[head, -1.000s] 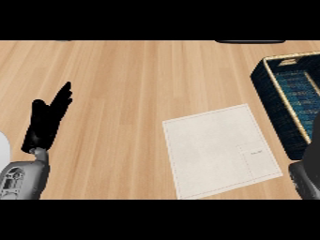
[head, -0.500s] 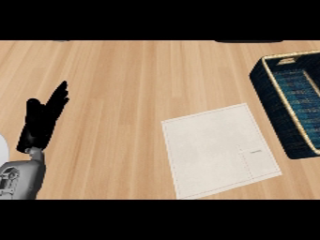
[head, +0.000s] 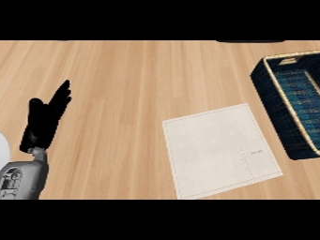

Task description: Pick the cupcake from the placemat and place it in the basket

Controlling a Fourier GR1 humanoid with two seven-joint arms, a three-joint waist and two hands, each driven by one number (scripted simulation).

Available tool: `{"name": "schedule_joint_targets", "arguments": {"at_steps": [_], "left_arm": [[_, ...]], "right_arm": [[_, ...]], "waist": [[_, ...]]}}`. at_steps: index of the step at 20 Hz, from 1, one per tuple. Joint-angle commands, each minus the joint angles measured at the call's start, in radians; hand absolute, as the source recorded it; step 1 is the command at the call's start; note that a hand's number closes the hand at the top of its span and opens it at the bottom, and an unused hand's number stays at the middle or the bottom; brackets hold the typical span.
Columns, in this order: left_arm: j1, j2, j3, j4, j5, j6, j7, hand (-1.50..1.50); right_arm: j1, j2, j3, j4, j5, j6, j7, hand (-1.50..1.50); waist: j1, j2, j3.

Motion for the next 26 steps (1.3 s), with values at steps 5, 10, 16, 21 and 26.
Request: {"name": "schedule_joint_targets", "arguments": {"at_steps": [5, 10, 16, 21, 26], "left_arm": [[-0.021, 0.022, 0.025, 0.079, 0.005, -0.021, -0.049, 0.0], [0.006, 0.015, 0.009, 0.044, -0.007, -0.019, -0.057, 0.0], [0.008, 0.011, 0.013, 0.051, -0.017, -0.007, -0.059, 0.0], [-0.022, -0.007, -0.003, 0.044, -0.021, -0.002, -0.033, 0.0], [0.0, -0.021, -0.001, 0.065, -0.037, 0.021, -0.059, 0.0]], "right_arm": [[0.14, -0.086, -0.083, 0.101, -0.044, -0.063, -0.259, 1.5], [0.229, -0.088, -0.053, 0.146, 0.01, -0.139, -0.344, 1.5], [0.316, -0.039, -0.111, 0.192, -0.05, -0.152, -0.377, 1.5], [0.307, 0.049, -0.186, 0.266, -0.097, -0.236, -0.318, -1.5], [0.313, 0.055, -0.213, 0.209, -0.121, -0.309, -0.339, -1.5]], "waist": [[0.003, 0.004, 0.0], [0.01, 0.003, 0.0], [0.001, 0.001, 0.0], [0.007, 0.003, 0.0], [0.004, 0.001, 0.0]]}}
